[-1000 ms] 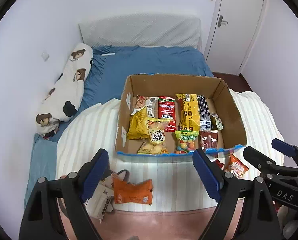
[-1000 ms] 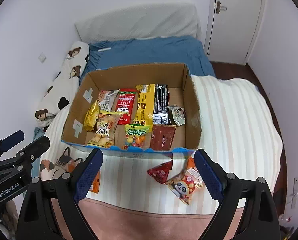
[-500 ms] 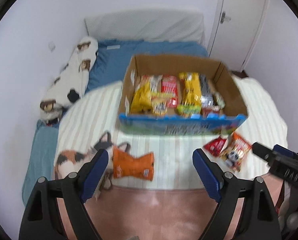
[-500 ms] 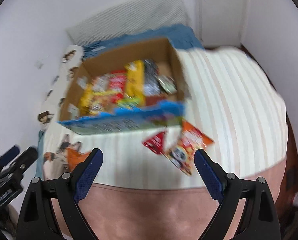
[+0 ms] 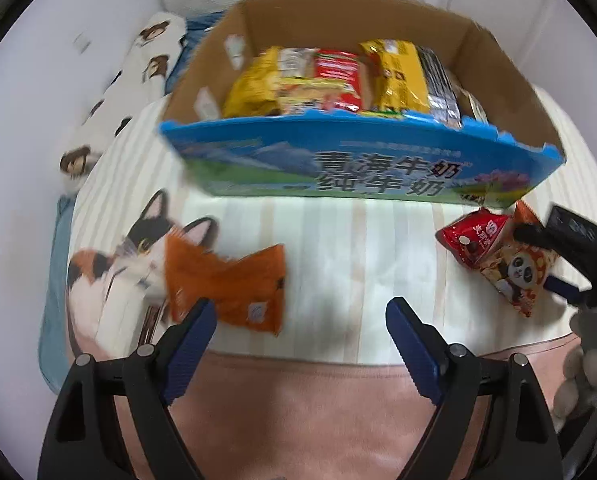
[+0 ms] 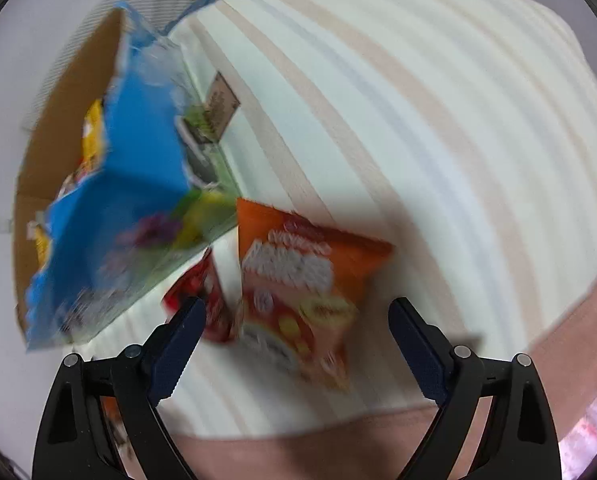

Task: Organize snacks
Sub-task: 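Grasp the orange panda-print bag with right tool while left tool grasps red packet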

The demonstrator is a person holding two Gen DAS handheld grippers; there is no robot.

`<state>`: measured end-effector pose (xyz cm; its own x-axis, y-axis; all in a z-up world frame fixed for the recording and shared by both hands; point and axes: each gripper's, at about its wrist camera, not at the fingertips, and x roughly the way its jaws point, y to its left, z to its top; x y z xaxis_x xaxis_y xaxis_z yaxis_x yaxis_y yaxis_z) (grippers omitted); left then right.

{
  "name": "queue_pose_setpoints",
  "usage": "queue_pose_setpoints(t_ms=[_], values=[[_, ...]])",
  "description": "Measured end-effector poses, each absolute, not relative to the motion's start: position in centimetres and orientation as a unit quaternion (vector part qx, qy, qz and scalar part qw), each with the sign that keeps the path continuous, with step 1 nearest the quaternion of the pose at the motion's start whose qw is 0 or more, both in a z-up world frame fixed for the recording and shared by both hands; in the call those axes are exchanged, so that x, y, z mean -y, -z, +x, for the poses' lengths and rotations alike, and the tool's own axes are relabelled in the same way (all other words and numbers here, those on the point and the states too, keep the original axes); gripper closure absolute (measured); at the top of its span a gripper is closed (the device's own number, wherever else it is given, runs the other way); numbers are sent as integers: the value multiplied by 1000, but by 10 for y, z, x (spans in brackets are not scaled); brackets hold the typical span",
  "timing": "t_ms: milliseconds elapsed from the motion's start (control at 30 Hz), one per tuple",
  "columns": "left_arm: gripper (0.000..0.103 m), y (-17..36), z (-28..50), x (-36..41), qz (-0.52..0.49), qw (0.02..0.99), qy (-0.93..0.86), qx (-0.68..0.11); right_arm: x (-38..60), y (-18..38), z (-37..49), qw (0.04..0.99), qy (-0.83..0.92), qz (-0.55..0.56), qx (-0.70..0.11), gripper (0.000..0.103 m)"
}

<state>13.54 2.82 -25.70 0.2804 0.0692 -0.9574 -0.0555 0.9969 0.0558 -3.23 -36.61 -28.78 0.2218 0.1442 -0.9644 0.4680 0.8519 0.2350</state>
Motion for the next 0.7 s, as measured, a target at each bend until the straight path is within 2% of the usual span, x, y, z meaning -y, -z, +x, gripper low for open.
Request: queue_pose_setpoints(t_ms=[33, 100, 167, 333, 633, 667, 700], values=[[17, 260, 141, -21, 16, 800, -32, -599, 363, 293, -27, 741, 112, 239, -618, 10], [17, 263, 149, -10, 27, 800, -18, -599, 355, 299, -20, 747, 120, 187, -626, 23], [17, 270, 159, 4, 34, 797, 7, -603, 349, 296, -20, 759, 117, 135, -626, 45], [17, 281, 183, 47, 34, 783, 82, -616, 369, 286, -41, 765, 91, 100, -630, 48], [18, 314, 224, 111, 58, 755, 145, -637, 406, 283, -57, 759, 100, 136, -629, 48], [32, 315, 225, 114, 60, 756, 149, -635, 406, 283, -57, 758, 102, 139, -629, 48], [53, 318, 226, 116, 64, 753, 149, -638, 411, 284, -56, 758, 102, 140, -629, 48]])
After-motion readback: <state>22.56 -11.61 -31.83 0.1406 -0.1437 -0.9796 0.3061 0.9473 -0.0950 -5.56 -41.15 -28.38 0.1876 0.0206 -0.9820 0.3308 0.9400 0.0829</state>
